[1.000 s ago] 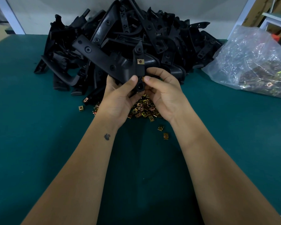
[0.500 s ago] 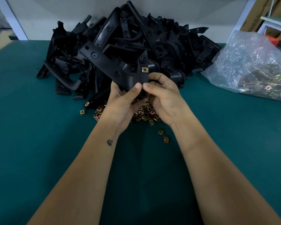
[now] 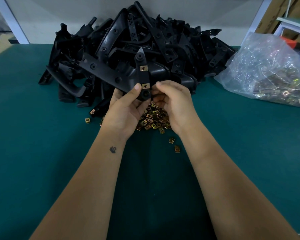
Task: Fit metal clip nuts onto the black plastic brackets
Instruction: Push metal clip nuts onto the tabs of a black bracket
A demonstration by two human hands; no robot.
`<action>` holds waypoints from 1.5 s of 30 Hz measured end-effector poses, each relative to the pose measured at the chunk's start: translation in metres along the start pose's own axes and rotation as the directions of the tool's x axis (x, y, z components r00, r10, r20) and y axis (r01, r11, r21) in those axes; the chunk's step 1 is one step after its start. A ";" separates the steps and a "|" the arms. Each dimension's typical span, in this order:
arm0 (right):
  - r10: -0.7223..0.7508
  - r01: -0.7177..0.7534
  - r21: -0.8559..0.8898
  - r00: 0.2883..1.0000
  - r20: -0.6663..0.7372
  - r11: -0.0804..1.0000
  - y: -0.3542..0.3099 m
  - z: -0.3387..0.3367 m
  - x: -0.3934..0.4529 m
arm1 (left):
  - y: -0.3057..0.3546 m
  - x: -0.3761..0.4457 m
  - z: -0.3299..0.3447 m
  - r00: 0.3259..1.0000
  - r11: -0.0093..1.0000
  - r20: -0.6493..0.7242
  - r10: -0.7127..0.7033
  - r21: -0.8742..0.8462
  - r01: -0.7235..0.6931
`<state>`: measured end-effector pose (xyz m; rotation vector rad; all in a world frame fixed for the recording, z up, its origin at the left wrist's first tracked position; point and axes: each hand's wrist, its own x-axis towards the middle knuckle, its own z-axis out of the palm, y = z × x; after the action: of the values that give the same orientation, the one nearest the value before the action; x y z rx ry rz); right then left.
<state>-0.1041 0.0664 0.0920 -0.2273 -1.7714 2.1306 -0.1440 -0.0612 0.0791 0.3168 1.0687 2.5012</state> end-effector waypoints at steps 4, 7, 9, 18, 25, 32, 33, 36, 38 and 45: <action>-0.050 0.050 -0.038 0.999 0.015 0.998 0.001 0.003 -0.002 | 0.000 0.000 0.000 1.000 1.000 0.005 0.012 0.009 -0.012; -0.040 0.040 -0.011 0.999 0.010 0.999 0.001 0.002 -0.002 | -0.001 0.001 0.000 0.999 0.996 -0.003 0.044 0.073 -0.044; -0.016 0.015 0.006 1.000 0.014 1.000 0.001 0.000 -0.001 | -0.001 0.000 0.001 0.997 0.992 -0.010 0.072 0.102 -0.071; -0.006 0.000 0.060 0.995 0.098 0.998 0.001 -0.007 0.001 | -0.002 -0.002 0.003 0.999 0.990 0.010 0.052 0.134 -0.053; -0.024 0.019 0.062 0.996 0.080 0.998 0.001 -0.004 0.000 | -0.001 -0.003 0.006 0.999 0.996 -0.007 0.037 0.087 -0.036; -0.147 0.141 -0.099 0.987 -0.064 0.985 -0.002 0.005 -0.004 | -0.004 -0.003 0.007 1.000 0.995 -0.006 0.002 0.098 -0.001; -0.209 0.195 -0.167 0.975 -0.069 0.966 -0.002 0.006 -0.006 | -0.005 -0.003 0.007 1.000 0.992 -0.002 0.002 0.125 -0.002; -0.313 0.279 -0.324 0.948 -0.055 0.904 0.001 0.007 -0.010 | -0.008 -0.002 0.007 1.000 0.980 0.021 0.006 0.197 -0.010; -0.364 0.308 -0.431 0.930 -0.052 0.848 0.002 0.008 -0.011 | -0.008 -0.002 0.008 1.000 0.975 0.030 0.006 0.221 -0.013; -0.459 0.321 -0.594 0.884 -0.091 0.737 0.006 0.008 -0.008 | -0.010 -0.003 0.010 1.000 0.961 0.015 -0.003 0.276 -0.001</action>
<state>-0.1008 0.0556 0.0869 -0.2123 -2.0429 1.1905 -0.1345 -0.0496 0.0784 0.4139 1.4134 2.3428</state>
